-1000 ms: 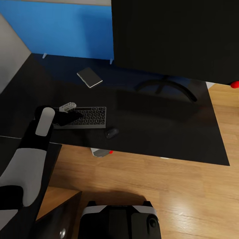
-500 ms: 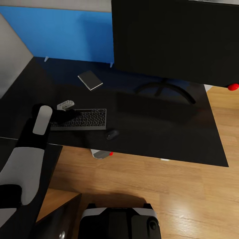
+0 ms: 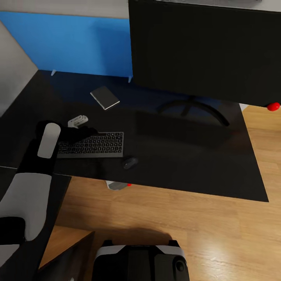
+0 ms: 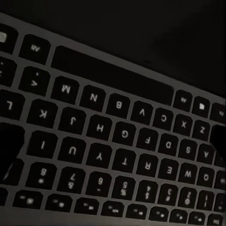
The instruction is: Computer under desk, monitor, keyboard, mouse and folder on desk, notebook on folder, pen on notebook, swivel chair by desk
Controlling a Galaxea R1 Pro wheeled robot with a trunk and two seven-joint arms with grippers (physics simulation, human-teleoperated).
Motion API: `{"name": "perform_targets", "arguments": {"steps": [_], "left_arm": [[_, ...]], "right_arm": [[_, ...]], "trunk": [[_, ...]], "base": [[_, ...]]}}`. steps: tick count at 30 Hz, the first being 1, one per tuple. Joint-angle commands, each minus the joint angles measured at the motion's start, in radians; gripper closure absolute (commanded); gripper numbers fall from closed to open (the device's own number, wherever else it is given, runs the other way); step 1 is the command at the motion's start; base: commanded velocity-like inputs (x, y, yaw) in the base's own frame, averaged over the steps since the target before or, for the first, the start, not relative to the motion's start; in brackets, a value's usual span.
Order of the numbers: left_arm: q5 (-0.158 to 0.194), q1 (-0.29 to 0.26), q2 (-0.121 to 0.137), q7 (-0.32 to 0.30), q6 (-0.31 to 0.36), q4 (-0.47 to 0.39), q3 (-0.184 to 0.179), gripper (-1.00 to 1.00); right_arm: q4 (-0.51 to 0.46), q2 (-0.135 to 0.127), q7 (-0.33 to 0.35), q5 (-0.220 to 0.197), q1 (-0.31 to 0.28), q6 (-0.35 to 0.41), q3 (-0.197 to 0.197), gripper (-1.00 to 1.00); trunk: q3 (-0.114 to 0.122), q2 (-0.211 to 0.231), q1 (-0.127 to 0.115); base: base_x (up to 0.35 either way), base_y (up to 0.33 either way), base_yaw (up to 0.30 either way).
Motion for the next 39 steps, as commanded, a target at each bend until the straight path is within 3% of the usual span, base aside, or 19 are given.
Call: {"name": "perform_targets", "arguments": {"steps": [1, 16, 23, 39], "left_arm": [[0.01, -0.001, 0.0, 0.01, 0.002, 0.001, -0.001, -1.0], [0.011, -0.001, 0.03, 0.008, 0.002, 0.004, -0.001, -1.0], [0.009, 0.001, 0.036, 0.009, 0.001, 0.004, -0.001, -1.0], [0.008, 0.008, 0.053, 0.009, 0.001, 0.004, 0.001, -1.0]], "right_arm": [[-0.001, -0.001, 0.002, -0.011, 0.001, -0.002, 0.005, -1.0], [-0.002, -0.003, 0.002, -0.011, 0.0, -0.003, 0.005, -1.0], [-0.002, -0.003, 0.002, -0.011, 0.0, -0.003, 0.005, -1.0], [-0.003, -0.004, 0.002, -0.011, 0.0, -0.002, 0.005, -1.0]], "trunk": [[0.0, -0.002, 0.001], [0.024, -0.002, 0.001], [0.036, -0.002, 0.001], [0.038, -0.002, 0.001]], "base": [[0.037, -0.015, 0.0], [0.016, -0.003, -0.064], [0.284, 0.0, -0.089], [0.114, 0.0, -0.003]]}}
